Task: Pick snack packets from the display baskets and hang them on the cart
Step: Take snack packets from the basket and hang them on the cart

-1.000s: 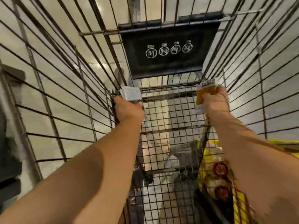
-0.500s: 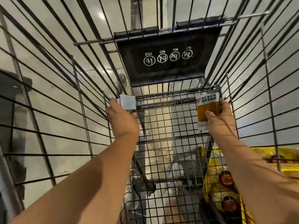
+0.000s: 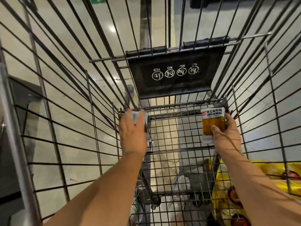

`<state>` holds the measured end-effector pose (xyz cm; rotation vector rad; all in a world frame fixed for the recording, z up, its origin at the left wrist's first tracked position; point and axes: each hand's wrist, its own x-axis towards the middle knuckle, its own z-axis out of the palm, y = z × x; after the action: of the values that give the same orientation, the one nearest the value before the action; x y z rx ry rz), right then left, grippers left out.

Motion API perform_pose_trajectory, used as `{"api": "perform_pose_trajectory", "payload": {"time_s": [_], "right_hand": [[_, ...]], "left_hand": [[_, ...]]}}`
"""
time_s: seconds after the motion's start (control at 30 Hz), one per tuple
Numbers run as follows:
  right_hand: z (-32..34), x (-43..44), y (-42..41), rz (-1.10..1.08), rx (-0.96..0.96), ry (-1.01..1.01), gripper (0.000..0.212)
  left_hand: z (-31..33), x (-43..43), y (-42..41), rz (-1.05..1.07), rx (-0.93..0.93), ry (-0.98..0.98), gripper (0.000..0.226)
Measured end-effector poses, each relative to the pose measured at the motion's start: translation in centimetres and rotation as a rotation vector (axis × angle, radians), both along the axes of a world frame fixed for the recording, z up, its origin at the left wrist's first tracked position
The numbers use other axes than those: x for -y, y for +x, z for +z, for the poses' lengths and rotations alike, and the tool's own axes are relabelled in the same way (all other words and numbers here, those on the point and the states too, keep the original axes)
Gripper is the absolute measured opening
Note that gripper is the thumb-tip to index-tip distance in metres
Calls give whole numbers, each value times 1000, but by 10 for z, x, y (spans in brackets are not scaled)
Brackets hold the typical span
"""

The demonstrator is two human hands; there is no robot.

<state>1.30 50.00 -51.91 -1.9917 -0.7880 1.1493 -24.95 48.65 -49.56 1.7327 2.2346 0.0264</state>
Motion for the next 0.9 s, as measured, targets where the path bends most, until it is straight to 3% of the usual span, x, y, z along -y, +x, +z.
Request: {"api": "perform_pose_trajectory", "payload": {"time_s": [0.1, 0.2, 0.33, 0.4, 0.47, 0.53, 0.57, 0.67, 0.8, 0.9], "right_hand": [[4, 0, -6, -31, -1, 109, 59], [11, -10, -11, -106, 39, 181, 50], [0, -16, -8, 95, 220, 107, 44], [-3, -11, -9, 227, 437, 97, 45], [0, -9, -11, 375, 623, -55, 54], [5, -5, -15, 681, 931, -248, 79], [8, -5, -18, 748, 981, -313, 89], [8, -3, -21, 789, 972, -349, 88], [-1, -1, -14, 628, 988, -164, 67], [-2, -10, -15, 662, 896, -197, 58]], "left_hand": [[-4, 4, 4, -227, -104, -153, 46], [-11, 8, 6, -284, -213, -327, 62], [-13, 13, -7, -284, -344, -330, 61], [-15, 14, -8, -287, -345, -348, 61], [-16, 13, -7, -292, -322, -373, 67], [-16, 16, -8, -278, -285, -355, 72], [-15, 18, -8, -251, -257, -322, 74], [-10, 22, -8, -127, -156, -240, 73], [-6, 28, -7, -171, -168, -248, 65], [-6, 30, -13, -188, -183, -283, 65]]}}
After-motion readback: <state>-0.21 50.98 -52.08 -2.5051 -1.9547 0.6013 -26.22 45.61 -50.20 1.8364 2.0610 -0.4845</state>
